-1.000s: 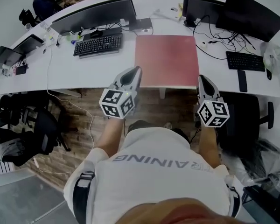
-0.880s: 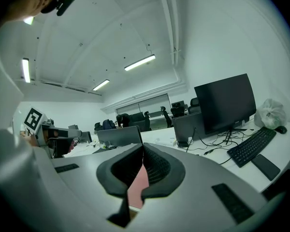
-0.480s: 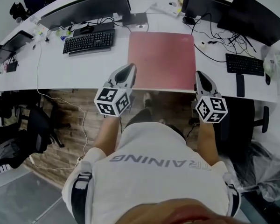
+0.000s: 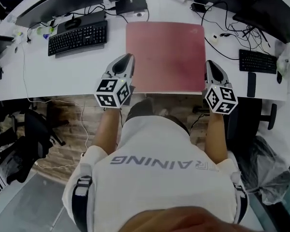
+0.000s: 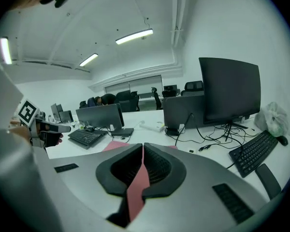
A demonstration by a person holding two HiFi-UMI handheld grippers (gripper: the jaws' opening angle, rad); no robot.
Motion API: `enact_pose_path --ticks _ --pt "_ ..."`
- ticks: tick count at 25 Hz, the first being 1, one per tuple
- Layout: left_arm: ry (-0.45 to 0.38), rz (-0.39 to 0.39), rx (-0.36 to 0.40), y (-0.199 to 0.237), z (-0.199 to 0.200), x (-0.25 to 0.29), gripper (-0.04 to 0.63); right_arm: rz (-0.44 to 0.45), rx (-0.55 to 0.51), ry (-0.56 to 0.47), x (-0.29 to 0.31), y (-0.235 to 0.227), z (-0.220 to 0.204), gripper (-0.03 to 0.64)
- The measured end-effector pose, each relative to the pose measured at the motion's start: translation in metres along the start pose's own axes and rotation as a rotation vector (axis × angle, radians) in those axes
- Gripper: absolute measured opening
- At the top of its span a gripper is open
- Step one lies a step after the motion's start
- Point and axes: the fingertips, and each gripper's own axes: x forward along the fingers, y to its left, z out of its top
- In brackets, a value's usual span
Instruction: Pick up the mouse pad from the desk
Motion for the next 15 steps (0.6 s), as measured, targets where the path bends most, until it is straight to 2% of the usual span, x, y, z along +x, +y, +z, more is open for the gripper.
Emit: enact_pose_path --ticks 2,4,5,6,12,15 --pt "0.047 0.022 -0.015 0.019 -0.013 0.017 0.035 -0.025 -0.014 0.056 0.019 -0.011 -0.012 0.029" --pt "0.101 0.042 -0.037 0.037 -0.029 0.033 0.053 -0.044 -0.023 0.120 0.037 -0.021 -0.029 0.084" --pt "0.132 0.049 -0.050 0.045 -0.037 0.042 0.133 -0.054 -0.030 0.155 0.047 -0.026 -0.039 0.117" --pt "0.165 0.056 -0.063 0.054 -0.047 0.052 0.177 -0.064 -0.038 0.191 0.057 -0.032 -0.050 0.142" --pt "0.370 0.162 -0.077 0.098 -0.115 0.096 0.295 -0.097 -0.027 0.403 0.107 -0.070 -0.130 0.291" --pt "0.467 0.195 -0.073 0.105 -0.149 0.107 0.313 -0.099 -0.005 0.481 0.117 -0.081 -0.163 0.338"
